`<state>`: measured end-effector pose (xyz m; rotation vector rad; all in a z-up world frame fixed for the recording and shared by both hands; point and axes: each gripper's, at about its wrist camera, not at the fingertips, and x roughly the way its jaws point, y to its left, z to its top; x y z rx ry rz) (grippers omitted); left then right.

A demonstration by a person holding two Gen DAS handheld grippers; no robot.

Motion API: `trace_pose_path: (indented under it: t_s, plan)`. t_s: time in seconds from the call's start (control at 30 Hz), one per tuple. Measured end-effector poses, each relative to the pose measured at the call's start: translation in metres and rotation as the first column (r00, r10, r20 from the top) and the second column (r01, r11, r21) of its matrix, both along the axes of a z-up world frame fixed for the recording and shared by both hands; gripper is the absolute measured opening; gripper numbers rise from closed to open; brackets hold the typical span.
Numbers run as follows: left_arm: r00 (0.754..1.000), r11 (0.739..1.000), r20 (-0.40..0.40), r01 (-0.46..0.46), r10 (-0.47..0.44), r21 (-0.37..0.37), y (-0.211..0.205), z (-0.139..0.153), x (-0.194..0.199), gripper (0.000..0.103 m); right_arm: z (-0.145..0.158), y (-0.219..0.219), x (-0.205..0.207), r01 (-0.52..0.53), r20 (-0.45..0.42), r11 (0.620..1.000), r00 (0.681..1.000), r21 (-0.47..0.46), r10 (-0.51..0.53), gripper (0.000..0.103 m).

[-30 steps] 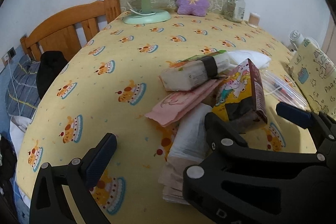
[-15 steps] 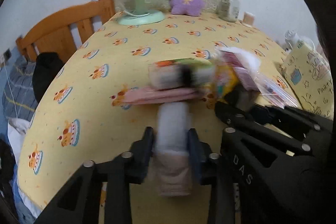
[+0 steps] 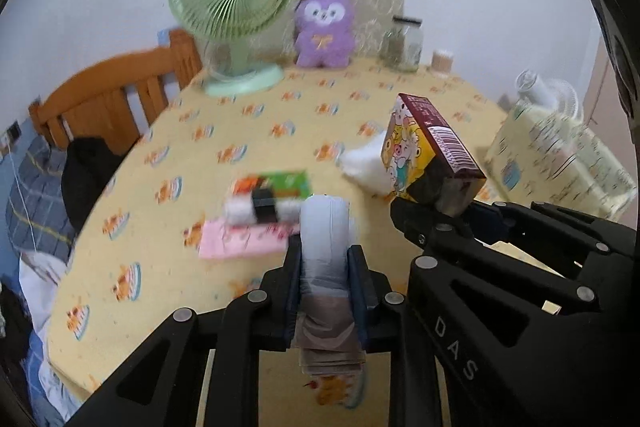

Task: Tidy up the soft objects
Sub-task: 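Grasp the rolled socks with the left tool while the right tool grasps the snack box, then carry the socks and snack box over the patterned box with both tools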

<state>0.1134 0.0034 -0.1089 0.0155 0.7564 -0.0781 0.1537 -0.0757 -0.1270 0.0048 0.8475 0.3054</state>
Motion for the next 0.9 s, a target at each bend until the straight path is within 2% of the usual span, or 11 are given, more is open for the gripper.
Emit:
trace_pose_path:
  t_s: [0.27,0.53,0.73,0.9]
  plan:
    - [0.995,0.999,0.088,0.051,-0.051,0.0,-0.019,0.049,-0.002,0.022,0.054,-0.023,-0.004,0.011,0.09,1.0,0.996,-0.013,-0.01,0.023]
    - [0.982,0.994,0.151,0.108,-0.111,0.029,-0.028,0.083,0.0,0.022,0.099,-0.035,-0.009,0.057,0.168,0.998,0.985,-0.039,-0.05,0.023]
    - [0.973,0.99,0.184,0.136,-0.139,0.027,-0.035,0.1,0.0,0.022,0.122,-0.047,-0.009,0.093,0.203,0.995,0.976,-0.043,-0.083,0.023]
    - [0.977,0.99,0.161,0.141,-0.141,0.008,-0.04,0.102,0.006,0.022,0.126,-0.054,-0.005,0.095,0.189,0.995,0.978,-0.039,-0.086,0.023]
